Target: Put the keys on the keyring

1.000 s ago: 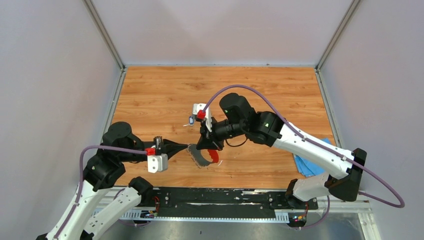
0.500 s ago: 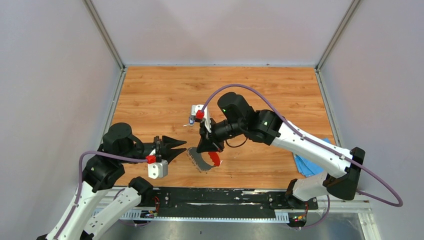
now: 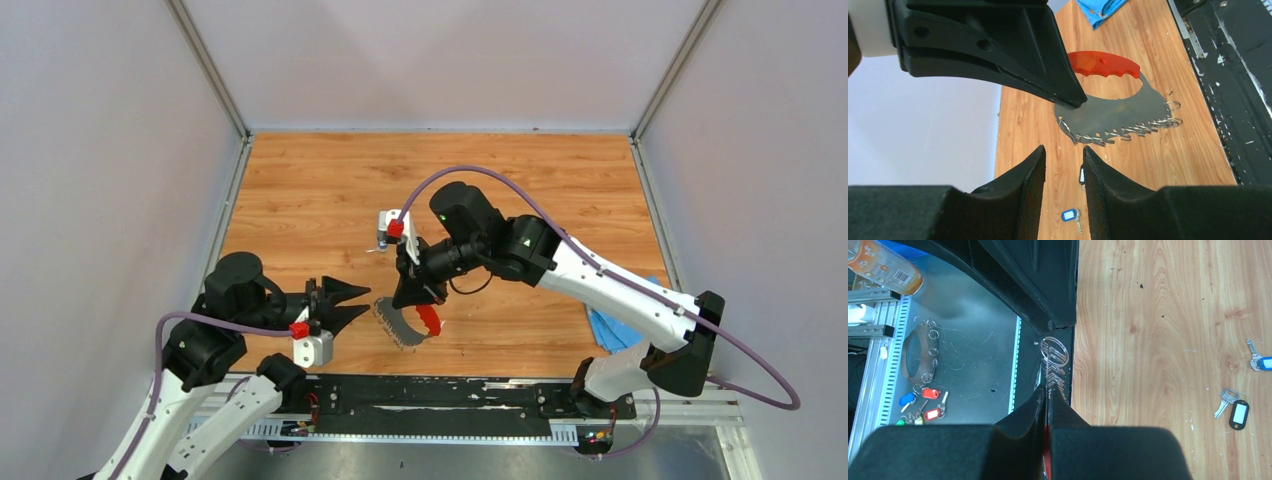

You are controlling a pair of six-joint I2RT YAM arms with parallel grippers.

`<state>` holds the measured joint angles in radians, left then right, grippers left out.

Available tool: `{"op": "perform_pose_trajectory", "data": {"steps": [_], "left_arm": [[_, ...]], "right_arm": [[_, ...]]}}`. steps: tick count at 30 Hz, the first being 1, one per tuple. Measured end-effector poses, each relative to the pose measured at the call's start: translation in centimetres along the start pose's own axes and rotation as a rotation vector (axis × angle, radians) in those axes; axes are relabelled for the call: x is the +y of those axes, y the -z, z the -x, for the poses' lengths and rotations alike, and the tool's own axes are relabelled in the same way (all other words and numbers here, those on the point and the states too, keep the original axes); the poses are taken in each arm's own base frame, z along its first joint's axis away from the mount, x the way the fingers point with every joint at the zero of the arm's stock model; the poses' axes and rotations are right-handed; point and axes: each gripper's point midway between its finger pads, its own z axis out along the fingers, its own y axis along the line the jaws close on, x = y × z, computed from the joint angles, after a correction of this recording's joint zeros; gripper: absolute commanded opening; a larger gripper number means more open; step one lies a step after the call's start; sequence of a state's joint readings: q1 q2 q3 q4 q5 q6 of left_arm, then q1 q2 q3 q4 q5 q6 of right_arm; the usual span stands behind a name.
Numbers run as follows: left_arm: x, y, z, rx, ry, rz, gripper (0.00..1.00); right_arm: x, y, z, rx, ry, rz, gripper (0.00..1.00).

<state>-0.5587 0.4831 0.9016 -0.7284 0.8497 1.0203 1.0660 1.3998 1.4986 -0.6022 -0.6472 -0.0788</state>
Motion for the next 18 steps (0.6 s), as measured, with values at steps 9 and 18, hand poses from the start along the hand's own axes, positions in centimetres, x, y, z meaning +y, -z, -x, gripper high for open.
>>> {"op": "perform_pose_trajectory", "data": {"steps": [9,18], "left_arm": [[-0.73,-0.25,-0.76,0.009,-0.051,-0.035,0.34],[-0.92,-0.45,-0.64,-0.006,-0.06,-0.052,0.25]], "right_arm": [[0.25,-0.11,0.35,0.002,-0.003,0.021,0.0],[0.36,-0.36,0.06,0.015,-0.014,0.037,0.0]]}}
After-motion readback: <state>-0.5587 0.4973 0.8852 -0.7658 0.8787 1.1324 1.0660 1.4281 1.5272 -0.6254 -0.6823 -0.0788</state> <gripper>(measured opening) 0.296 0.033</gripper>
